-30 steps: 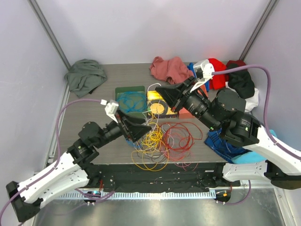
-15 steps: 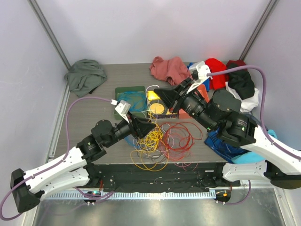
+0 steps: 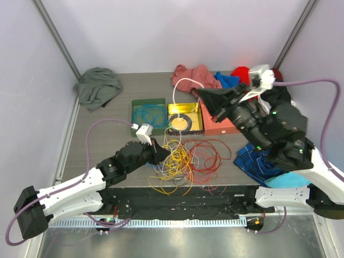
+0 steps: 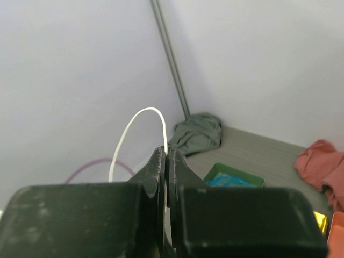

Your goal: Untangle the cables

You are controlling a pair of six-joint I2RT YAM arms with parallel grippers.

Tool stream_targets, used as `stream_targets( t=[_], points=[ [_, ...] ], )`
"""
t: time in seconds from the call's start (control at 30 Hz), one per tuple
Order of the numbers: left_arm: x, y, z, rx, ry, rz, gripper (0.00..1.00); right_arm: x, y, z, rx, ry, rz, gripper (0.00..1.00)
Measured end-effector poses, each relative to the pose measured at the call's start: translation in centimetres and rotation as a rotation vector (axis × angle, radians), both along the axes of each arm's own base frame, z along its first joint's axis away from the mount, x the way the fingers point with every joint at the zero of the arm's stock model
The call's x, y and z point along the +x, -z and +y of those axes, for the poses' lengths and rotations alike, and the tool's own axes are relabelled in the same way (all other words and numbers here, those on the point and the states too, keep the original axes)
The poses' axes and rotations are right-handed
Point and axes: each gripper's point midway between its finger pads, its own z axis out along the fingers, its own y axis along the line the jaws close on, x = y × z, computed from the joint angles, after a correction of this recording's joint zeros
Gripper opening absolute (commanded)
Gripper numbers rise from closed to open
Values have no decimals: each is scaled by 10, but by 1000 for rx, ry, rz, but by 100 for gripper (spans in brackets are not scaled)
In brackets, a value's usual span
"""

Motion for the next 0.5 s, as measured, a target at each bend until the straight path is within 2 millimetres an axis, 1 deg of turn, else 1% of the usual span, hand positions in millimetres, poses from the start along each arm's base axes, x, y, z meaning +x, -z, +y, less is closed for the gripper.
stream_targets(
  t=[0.13,0.2,0.27,0.37,0.43,0.5],
  points=[
    [-11,56,19,70,-61,155,0,-5,-39,-33,80,55,-64,1],
    [-16,73,27,93,-87,208,0,-8,-59,-49,123,75,-95,1],
    [-21,87,36,113,-116,254,0,-11,-73,-61,156,94,-119,1],
    [-25,95,45,120,-152,290,0,-14,-87,-76,191,114,-140,1],
    [-26,100,51,122,-178,311,0,-14,-92,-81,203,124,-148,1],
    [-29,109,58,139,-208,341,0,-13,-93,-83,196,142,-155,1]
  ],
)
